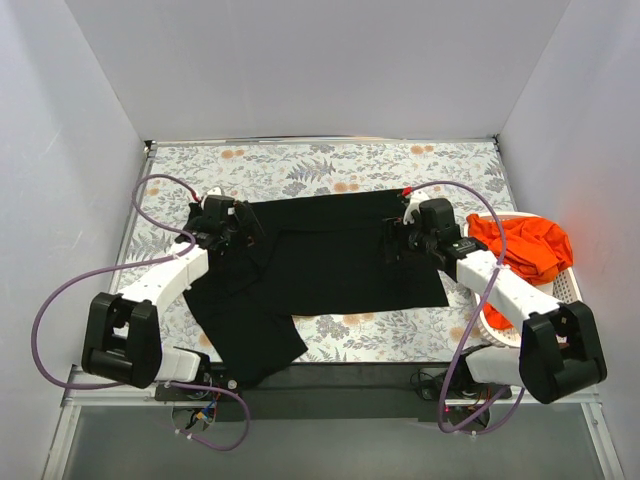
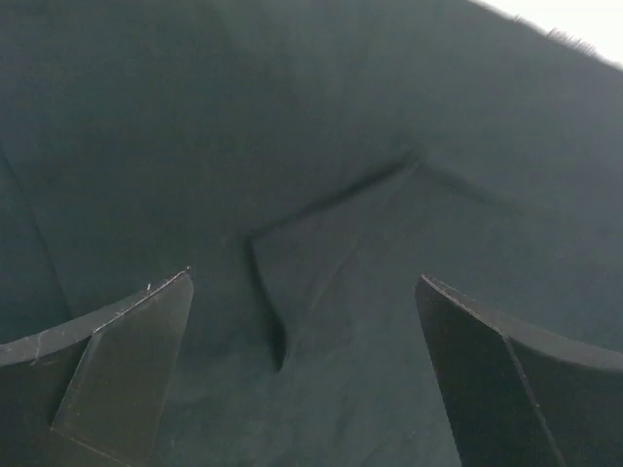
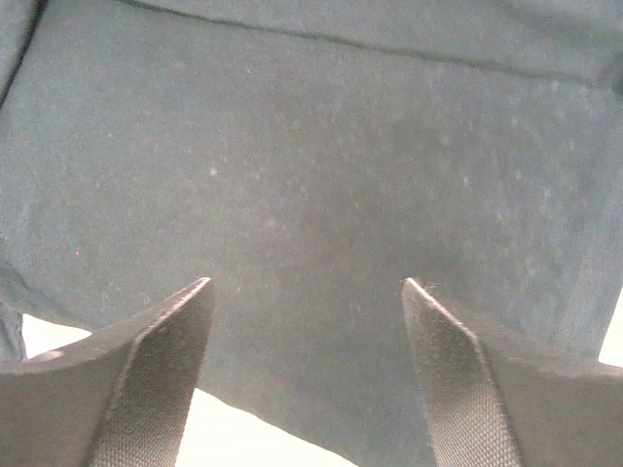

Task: Fold and stack the t-shirts
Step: Fold the tshirt

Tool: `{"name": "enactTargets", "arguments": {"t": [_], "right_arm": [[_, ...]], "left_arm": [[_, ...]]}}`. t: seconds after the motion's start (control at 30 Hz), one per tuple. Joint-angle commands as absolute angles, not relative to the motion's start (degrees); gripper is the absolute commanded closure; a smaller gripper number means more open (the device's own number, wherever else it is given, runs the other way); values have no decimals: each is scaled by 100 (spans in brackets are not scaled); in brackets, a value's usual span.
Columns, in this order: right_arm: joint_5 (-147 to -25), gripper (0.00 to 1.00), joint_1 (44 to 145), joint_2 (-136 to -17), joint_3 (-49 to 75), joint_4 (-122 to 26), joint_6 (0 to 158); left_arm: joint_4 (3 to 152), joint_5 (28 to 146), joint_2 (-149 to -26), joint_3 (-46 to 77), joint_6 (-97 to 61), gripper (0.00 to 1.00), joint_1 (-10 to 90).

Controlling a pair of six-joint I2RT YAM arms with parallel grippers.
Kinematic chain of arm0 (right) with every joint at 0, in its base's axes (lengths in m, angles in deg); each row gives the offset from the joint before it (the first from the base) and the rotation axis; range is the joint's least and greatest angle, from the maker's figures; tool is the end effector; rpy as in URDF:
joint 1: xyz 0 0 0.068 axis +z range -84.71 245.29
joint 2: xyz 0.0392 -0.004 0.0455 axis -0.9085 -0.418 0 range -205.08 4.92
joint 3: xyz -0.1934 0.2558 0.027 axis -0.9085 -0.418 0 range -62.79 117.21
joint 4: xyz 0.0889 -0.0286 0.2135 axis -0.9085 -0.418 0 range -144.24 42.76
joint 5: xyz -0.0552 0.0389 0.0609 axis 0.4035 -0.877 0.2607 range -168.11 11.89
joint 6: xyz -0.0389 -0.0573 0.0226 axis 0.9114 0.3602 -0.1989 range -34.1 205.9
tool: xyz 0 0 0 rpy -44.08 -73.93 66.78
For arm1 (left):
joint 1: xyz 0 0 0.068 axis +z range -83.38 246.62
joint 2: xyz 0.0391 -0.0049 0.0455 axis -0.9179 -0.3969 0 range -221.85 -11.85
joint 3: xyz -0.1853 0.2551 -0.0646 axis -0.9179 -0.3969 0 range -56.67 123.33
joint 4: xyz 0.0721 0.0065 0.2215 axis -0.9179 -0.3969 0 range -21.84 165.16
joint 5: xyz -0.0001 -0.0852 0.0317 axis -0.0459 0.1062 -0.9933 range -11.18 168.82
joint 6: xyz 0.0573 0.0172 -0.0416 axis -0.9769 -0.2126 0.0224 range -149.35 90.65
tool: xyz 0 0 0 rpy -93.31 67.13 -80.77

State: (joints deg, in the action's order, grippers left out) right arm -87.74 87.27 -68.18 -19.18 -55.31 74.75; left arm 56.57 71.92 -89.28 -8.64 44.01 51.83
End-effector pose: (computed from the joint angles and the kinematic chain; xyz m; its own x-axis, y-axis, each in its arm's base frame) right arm 0.2289 0.1034 0.2796 -0.6497 -0.0566 -0.7581 -0.3734 0.8924 0.2534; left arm 0.2509 -0.0587 0.2678 -0.3740 -0.8851 -0.2771 -0.6381 0.4624 -0.6156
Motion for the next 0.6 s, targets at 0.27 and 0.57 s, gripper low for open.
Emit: {"name": "enactTargets", "arguments": {"t": [0.27,0.57], "right_arm": [[-8286,25,8700,-5776,-2377,-6050,7219],[-8172,25,8700,-5353,-2403,-6244,7298]], "left_arm": [[5916,7249,-9419,-1114,4948,14,4843],[6057,7266,-9842,-1018,5151,26,4623]]}}
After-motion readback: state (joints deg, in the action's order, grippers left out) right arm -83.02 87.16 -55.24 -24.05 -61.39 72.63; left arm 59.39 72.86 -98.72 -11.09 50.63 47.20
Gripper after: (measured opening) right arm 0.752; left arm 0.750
